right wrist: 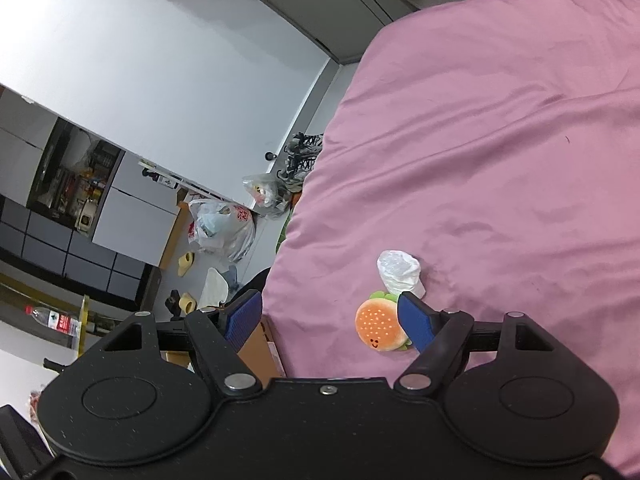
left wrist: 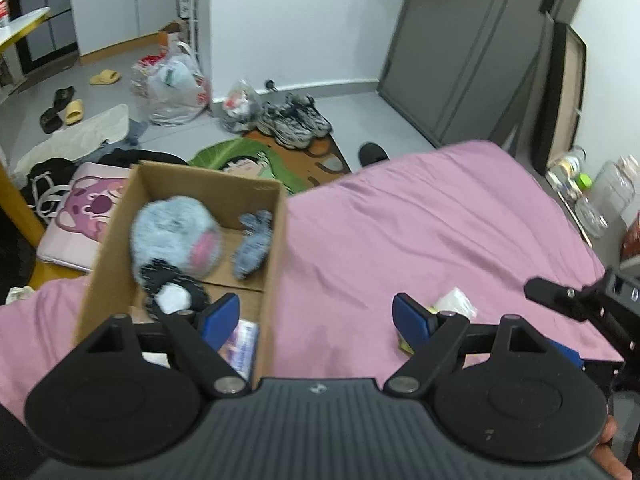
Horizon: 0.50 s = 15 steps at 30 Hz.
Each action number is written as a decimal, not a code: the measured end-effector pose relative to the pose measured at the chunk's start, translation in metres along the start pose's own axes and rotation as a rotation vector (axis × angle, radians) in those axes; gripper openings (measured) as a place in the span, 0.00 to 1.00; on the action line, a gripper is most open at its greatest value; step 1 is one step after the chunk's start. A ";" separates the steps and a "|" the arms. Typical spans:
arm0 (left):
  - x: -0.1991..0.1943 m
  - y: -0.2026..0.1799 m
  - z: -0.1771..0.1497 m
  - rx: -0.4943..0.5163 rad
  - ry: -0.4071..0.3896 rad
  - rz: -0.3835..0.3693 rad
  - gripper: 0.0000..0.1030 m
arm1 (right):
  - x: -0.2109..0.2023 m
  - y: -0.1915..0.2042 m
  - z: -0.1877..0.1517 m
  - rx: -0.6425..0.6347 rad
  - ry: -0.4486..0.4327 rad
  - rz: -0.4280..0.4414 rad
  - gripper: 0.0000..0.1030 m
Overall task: Organize soft objects
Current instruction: 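Move the left tool to the burger plush while the right tool reaches the white bag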
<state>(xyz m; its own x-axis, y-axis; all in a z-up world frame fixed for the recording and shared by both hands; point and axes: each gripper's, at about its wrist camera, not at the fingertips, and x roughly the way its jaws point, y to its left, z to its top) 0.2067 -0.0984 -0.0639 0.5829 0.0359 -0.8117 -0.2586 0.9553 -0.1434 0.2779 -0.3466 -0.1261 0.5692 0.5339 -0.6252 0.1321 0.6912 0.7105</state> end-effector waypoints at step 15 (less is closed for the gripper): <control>0.063 -0.048 -0.022 -0.006 0.101 -0.056 0.80 | 0.018 -0.032 0.011 0.086 0.039 0.015 0.72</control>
<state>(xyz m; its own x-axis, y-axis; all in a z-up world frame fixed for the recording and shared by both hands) 0.2391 -0.1488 -0.1206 0.5161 -0.0480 -0.8552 -0.2321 0.9532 -0.1936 0.2931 -0.3648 -0.1568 0.5400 0.5633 -0.6254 0.1940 0.6397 0.7437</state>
